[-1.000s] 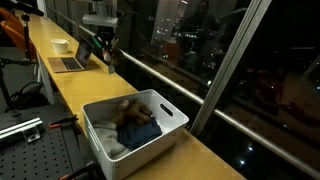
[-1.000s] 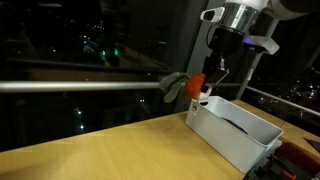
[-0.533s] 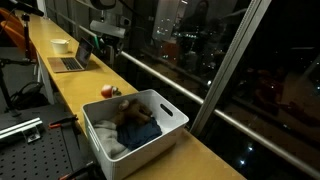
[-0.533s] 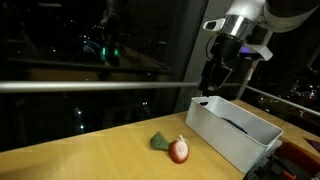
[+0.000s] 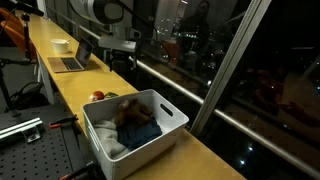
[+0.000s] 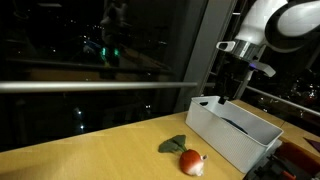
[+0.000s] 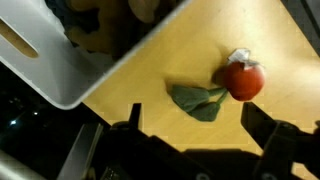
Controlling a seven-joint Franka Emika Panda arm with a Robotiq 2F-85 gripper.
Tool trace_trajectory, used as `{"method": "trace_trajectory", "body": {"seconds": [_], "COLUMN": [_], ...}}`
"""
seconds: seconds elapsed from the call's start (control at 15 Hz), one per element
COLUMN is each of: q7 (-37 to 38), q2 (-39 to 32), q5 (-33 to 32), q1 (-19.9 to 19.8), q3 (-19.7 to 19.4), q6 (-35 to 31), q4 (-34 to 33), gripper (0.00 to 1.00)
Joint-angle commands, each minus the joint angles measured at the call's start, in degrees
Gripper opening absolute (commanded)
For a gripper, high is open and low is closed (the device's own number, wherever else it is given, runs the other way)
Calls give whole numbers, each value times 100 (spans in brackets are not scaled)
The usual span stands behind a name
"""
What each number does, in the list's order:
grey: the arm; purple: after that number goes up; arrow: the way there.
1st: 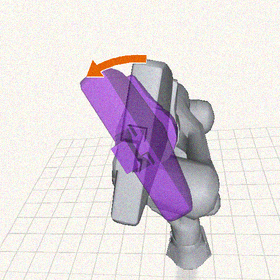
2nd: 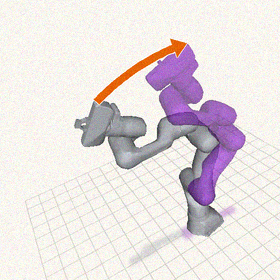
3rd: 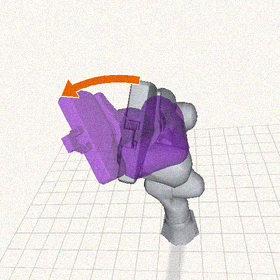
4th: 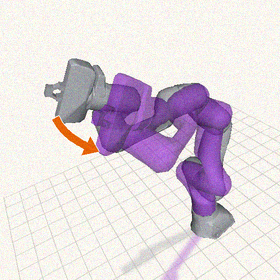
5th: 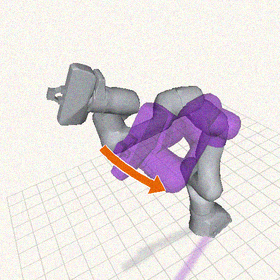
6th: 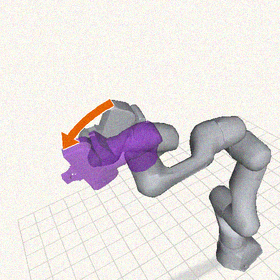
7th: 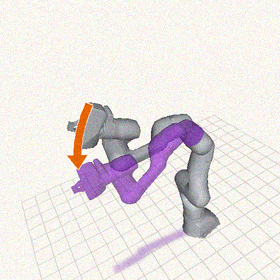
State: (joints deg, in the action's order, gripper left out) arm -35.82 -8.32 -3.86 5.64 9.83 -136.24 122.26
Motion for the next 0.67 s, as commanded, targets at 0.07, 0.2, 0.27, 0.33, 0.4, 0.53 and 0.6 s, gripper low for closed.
{"method": "trace_trajectory", "body": {"seconds": [0.07,0.2,0.27,0.33,0.4,0.53,0.6], "q7": [-207,-306,-357,-426,-478,-541,-561], "q2": [9,-180,-283,-399,-517,-744,-847], "q5": [-330,-262,-237,-184,-123,-50,-25], "q1": [-366,-505,-574,-643,-704,-798,-836], "q3": [-402,-500,-531,-542,-529,-476,-453], "q6": [-745,-972,-1065,-1130,-1189,-1266,-1311], "q4": [587,660,684,683,665,597,562], "gripper": [100,100,100,100,100,100,100]}}
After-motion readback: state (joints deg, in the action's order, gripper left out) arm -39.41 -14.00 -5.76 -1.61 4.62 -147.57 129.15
